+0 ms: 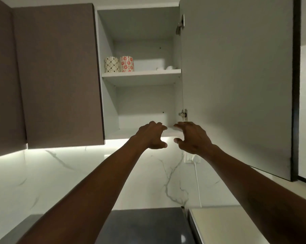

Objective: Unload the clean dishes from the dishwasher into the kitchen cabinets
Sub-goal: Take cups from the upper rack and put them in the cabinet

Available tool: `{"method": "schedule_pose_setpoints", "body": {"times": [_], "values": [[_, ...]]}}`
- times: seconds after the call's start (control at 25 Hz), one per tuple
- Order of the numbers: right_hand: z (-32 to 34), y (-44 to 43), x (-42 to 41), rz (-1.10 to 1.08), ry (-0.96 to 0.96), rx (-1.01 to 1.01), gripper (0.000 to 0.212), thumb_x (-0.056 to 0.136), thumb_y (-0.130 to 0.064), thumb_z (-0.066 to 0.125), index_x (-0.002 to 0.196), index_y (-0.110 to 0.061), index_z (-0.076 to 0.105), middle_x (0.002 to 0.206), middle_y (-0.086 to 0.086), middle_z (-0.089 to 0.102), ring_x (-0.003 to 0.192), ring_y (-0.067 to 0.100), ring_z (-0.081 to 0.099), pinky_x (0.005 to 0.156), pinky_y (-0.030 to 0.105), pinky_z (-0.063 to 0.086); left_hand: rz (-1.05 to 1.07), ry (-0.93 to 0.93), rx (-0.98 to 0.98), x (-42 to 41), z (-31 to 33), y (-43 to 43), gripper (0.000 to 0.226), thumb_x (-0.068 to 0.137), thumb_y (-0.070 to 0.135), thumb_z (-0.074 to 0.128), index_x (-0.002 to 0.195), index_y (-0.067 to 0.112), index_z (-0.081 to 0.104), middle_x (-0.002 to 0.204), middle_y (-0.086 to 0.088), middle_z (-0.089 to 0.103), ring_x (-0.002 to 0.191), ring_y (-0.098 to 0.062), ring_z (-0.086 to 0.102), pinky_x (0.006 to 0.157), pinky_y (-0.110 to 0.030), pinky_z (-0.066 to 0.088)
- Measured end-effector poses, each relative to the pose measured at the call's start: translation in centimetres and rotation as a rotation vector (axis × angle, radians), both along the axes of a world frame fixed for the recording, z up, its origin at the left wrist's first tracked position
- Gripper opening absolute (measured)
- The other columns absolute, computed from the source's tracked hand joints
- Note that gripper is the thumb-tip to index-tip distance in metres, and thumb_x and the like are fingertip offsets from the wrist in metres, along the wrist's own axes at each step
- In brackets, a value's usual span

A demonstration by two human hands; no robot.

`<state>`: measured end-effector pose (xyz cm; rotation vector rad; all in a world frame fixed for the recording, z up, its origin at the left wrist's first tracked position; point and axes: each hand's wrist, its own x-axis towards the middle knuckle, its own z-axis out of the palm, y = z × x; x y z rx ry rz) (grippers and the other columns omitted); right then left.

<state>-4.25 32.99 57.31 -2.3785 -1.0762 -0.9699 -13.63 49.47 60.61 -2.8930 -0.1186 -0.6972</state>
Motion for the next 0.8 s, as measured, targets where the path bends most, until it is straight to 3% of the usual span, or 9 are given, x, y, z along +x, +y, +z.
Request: {"method": "schedule_pose_setpoints", "body": {"times": [0.36,0.52,0.8], "values": [[-7.1,-8.5,-1.1,0.125,0.133,-0.150,0.067,0.087,-0.041,0.068,0.147,-0.024,0.045,0.151,0.001,0.047,0.141,0.022,0.038,0.112,0.039,0.034,0.121,0.163,-0.089,-1.9,-8.7,-9.6,0.080,0.082,0.056,0.070,0.150,0.029,0.037,0.152,0.001,0.043,0.142,-0.025,0.032,0.106,-0.045,0.038],[-11.6,-12.3,-2.1,0.150,0.217,-0.190,0.064,0.085,-0.040,0.070,0.144,-0.026,0.048,0.149,0.001,0.050,0.138,0.025,0.044,0.109,0.045,0.040,0.146,0.261,-0.140,-3.0,-14.6,-12.4,0.083,0.077,0.060,0.072,0.148,0.029,0.041,0.152,0.000,0.044,0.140,-0.025,0.038,0.107,-0.046,0.040],[-21.4,-19.0,-3.5,0.052,0.425,-0.258,0.061,0.079,-0.039,0.072,0.137,-0.035,0.052,0.138,0.004,0.059,0.125,0.027,0.057,0.099,0.041,0.049,0.058,0.391,-0.314,-3.9,-24.5,-17.7,0.078,0.074,0.057,0.073,0.143,0.032,0.048,0.144,-0.001,0.050,0.130,-0.024,0.048,0.100,-0.041,0.047]]}}
